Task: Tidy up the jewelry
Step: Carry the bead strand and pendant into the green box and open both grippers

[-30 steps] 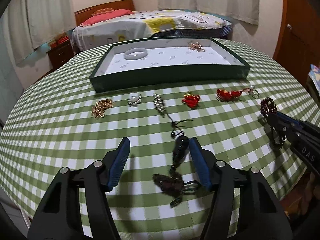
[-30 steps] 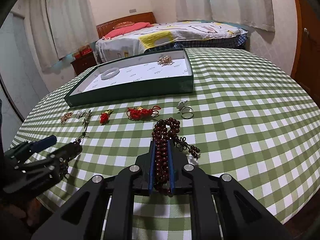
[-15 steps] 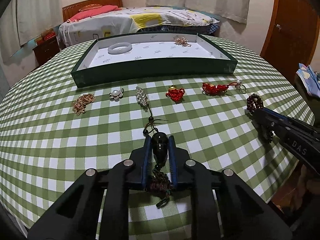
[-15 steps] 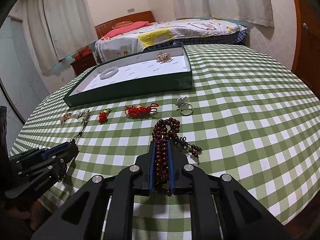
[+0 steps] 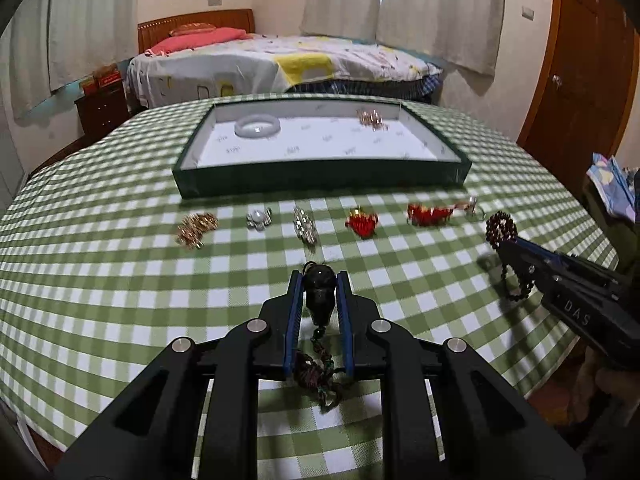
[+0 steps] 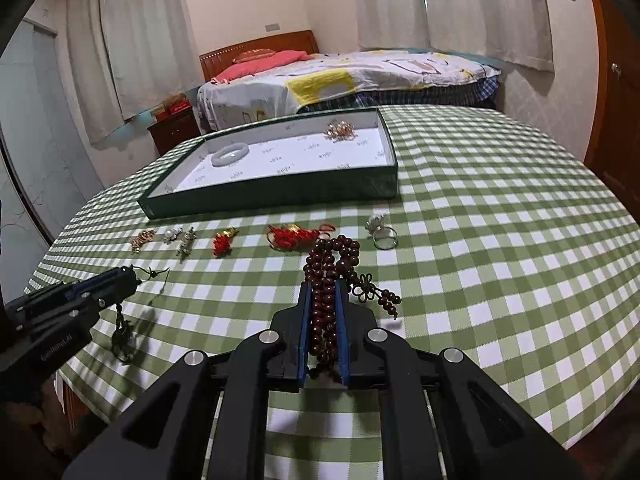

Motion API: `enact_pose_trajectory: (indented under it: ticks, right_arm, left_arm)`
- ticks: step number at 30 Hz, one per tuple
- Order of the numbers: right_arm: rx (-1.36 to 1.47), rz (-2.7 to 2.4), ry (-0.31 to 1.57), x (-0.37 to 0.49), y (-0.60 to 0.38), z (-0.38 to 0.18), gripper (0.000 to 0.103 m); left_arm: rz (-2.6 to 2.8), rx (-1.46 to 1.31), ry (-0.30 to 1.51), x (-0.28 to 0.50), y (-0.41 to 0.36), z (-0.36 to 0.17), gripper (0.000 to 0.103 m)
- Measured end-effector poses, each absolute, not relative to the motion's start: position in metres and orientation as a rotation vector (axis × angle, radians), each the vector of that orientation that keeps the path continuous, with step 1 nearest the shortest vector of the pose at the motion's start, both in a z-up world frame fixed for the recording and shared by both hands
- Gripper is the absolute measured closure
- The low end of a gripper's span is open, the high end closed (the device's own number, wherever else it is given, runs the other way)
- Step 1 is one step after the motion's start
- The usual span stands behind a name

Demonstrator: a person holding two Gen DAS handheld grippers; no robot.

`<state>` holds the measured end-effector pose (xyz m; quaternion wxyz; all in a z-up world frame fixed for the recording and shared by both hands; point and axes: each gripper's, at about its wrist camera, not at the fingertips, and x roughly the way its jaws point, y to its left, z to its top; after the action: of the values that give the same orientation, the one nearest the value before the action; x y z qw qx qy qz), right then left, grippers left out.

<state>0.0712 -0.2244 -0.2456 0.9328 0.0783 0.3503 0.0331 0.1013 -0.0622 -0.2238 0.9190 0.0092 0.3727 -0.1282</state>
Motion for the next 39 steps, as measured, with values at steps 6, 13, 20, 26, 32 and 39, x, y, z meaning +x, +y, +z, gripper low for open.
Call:
enact_pose_trajectory:
  ticks: [6, 13, 20, 26, 32, 39]
  right_arm:
    - [0.151, 0.084, 0.683, 0.072, -0.219, -0.230, 0.091]
    - [0.138, 0.102, 0.613, 0.084, -0.213, -0.199, 0.091]
    - [0.155, 0.133, 0.543, 0.124, -0.211, -0.167, 0.091]
    - [0.130, 0.140, 0.494, 0.164, -0.204, -0.150, 0.091]
    - [0.102, 0.145, 0.456, 0.211, -0.197, -0.141, 0.091]
    - [0.108, 0.154, 0.503, 0.272, -0.197, -0.157, 0.091]
  left_arm:
    - [-0.264, -0.002, 0.721, 0.102, -0.056, -0.205, 0.086]
    - [-0.273, -0.014, 0.657, 0.115, -0.054, -0.177, 0.086]
    - [-0.296, -0.019, 0.571, 0.148, -0.061, -0.147, 0.086]
    - [-0.299, -0.013, 0.514, 0.191, -0.069, -0.131, 0.086]
    - [-0.288, -0.005, 0.497, 0.239, -0.076, -0.130, 0.086]
    - [-0.270, 0.010, 0.566, 0.305, -0.087, -0.157, 0.086]
